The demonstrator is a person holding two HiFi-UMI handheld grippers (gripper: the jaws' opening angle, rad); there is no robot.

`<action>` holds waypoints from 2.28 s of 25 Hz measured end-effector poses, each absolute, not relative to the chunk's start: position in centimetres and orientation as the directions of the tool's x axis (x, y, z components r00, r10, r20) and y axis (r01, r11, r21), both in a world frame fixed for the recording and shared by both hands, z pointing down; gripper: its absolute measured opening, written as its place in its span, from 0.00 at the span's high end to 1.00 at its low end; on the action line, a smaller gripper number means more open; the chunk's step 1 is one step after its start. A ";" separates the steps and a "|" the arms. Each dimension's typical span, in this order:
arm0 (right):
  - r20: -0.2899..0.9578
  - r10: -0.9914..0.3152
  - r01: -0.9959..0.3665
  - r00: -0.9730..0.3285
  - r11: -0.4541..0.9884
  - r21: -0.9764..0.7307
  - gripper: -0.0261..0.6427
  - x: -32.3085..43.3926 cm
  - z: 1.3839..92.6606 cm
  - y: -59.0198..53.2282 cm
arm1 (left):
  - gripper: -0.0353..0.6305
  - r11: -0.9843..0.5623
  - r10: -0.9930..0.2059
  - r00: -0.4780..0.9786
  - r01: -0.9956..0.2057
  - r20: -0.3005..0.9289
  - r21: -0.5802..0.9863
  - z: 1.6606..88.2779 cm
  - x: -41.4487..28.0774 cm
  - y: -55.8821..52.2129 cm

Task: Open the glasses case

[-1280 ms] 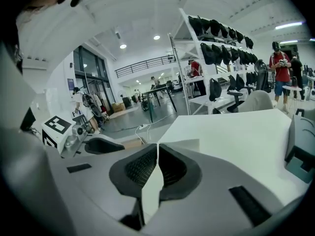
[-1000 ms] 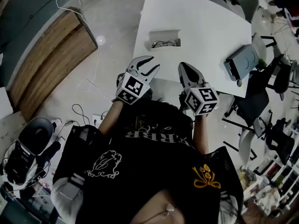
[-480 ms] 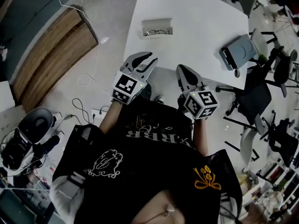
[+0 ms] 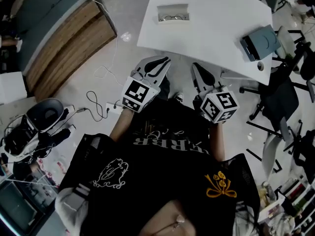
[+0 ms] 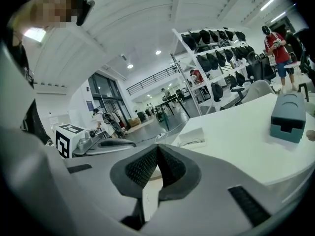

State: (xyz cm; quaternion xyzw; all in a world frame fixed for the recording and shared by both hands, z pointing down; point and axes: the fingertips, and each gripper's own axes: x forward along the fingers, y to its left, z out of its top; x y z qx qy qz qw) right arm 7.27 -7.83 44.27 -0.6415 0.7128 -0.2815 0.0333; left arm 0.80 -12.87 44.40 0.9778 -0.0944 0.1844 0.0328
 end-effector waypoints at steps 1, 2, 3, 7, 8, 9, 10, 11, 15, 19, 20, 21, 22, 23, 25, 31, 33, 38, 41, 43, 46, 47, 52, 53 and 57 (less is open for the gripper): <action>0.306 -0.935 -0.894 -0.182 0.028 -0.447 0.94 6.8 44.2 -7.4 | 0.89 -0.980 -0.175 0.912 -0.199 0.371 0.026 44.4 0.3 -12.3; 0.300 -0.935 -0.893 -0.188 0.035 -0.448 0.94 6.5 44.1 -7.0 | 0.89 -0.979 -0.179 0.911 -0.202 0.372 0.025 44.3 -0.1 -11.7; 0.295 -0.936 -0.892 -0.191 0.040 -0.450 0.94 6.3 44.1 -6.6 | 0.89 -0.978 -0.182 0.911 -0.205 0.369 0.025 44.3 -0.4 -11.1; 0.294 -0.935 -0.891 -0.198 0.047 -0.451 0.94 6.1 44.1 -5.2 | 0.89 -0.979 -0.179 0.914 -0.204 0.363 0.029 44.1 -0.9 -8.8; 0.296 -0.934 -0.891 -0.200 0.048 -0.451 0.94 6.0 44.1 -4.8 | 0.89 -0.979 -0.180 0.914 -0.203 0.363 0.027 44.0 -1.0 -8.3; 0.297 -0.933 -0.892 -0.202 0.049 -0.450 0.94 5.9 44.2 -4.5 | 0.89 -0.979 -0.180 0.915 -0.203 0.361 0.025 43.9 -1.1 -7.8; 0.299 -0.932 -0.892 -0.204 0.052 -0.449 0.94 5.8 44.2 -4.2 | 0.89 -0.979 -0.181 0.916 -0.203 0.358 0.024 43.8 -1.2 -7.4; 0.300 -0.931 -0.894 -0.207 0.055 -0.445 0.94 5.6 44.2 -3.8 | 0.89 -0.979 -0.180 0.917 -0.201 0.355 0.023 43.7 -1.2 -7.0; 0.315 -0.925 -0.913 -0.210 0.070 -0.403 0.94 5.1 44.2 -2.7 | 0.89 -0.981 -0.172 0.923 -0.192 0.343 0.024 43.3 -1.3 -5.6; 0.334 -0.920 -0.932 -0.203 0.078 -0.353 0.94 4.9 44.1 -2.1 | 0.89 -0.982 -0.169 0.928 -0.186 0.333 0.022 43.1 -1.2 -5.0; 0.336 -0.920 -0.935 -0.202 0.079 -0.345 0.94 4.9 44.0 -1.9 | 0.89 -0.983 -0.164 0.929 -0.182 0.332 0.022 43.1 -1.0 -4.7; 0.336 -0.920 -0.937 -0.200 0.080 -0.340 0.94 4.9 43.9 -1.7 | 0.89 -0.984 -0.159 0.930 -0.176 0.330 0.023 43.0 -0.9 -4.4; 0.336 -0.921 -0.939 -0.198 0.080 -0.335 0.94 4.9 43.8 -1.5 | 0.89 -0.985 -0.154 0.932 -0.171 0.328 0.022 42.9 -0.8 -4.1; 0.337 -0.921 -0.940 -0.197 0.080 -0.331 0.94 4.9 43.8 -1.3 | 0.89 -0.986 -0.150 0.933 -0.166 0.326 0.022 42.8 -0.7 -3.8; 0.338 -0.921 -0.943 -0.194 0.080 -0.322 0.94 4.9 43.8 -1.0 | 0.89 -0.987 -0.145 0.936 -0.160 0.322 0.023 42.8 -0.5 -3.4; 0.350 -0.920 -0.953 -0.178 0.073 -0.294 0.94 5.0 43.9 -0.5 | 0.89 -0.988 -0.136 0.936 -0.152 0.325 0.023 42.9 -0.4 -2.8; 0.354 -0.918 -0.954 -0.177 0.072 -0.290 0.94 5.1 44.0 -0.4 | 0.89 -0.988 -0.136 0.935 -0.152 0.328 0.024 42.9 -0.2 -2.7; 0.359 -0.918 -0.957 -0.167 0.064 -0.282 0.94 5.4 44.0 -0.3 | 0.89 -0.990 -0.126 0.936 -0.142 0.328 0.025 42.9 0.1 -2.3; 0.365 -0.917 -0.959 -0.162 0.060 -0.276 0.94 5.5 44.2 -0.2 | 0.89 -0.990 -0.123 0.935 -0.139 0.332 0.025 43.0 0.2 -2.1; 0.366 -0.917 -0.959 -0.161 0.058 -0.277 0.94 5.6 44.2 -0.1 | 0.89 -0.990 -0.120 0.935 -0.136 0.334 0.025 43.0 0.3 -1.9; 0.369 -0.916 -0.961 -0.156 0.055 -0.271 0.94 5.7 44.2 0.0 | 0.89 -0.991 -0.115 0.935 -0.131 0.336 0.026 42.9 0.5 -1.8; 0.371 -0.916 -0.962 -0.154 0.054 -0.268 0.94 5.7 44.2 0.0 | 0.89 -0.991 -0.113 0.935 -0.129 0.337 0.026 43.0 0.5 -1.8; 0.378 -0.914 -0.963 -0.150 0.048 -0.265 0.94 5.6 44.6 0.1 | 0.89 -0.992 -0.105 0.934 -0.121 0.341 0.025 43.2 0.3 -1.7; 0.379 -0.913 -0.964 -0.148 0.047 -0.262 0.94 5.6 44.6 0.1 | 0.89 -0.992 -0.105 0.934 -0.121 0.342 0.024 43.2 0.4 -1.7; 0.379 -0.915 -0.967 -0.139 0.043 -0.251 0.94 5.8 44.6 0.1 | 0.89 -0.992 -0.111 0.932 -0.126 0.345 0.021 43.3 0.3 -1.8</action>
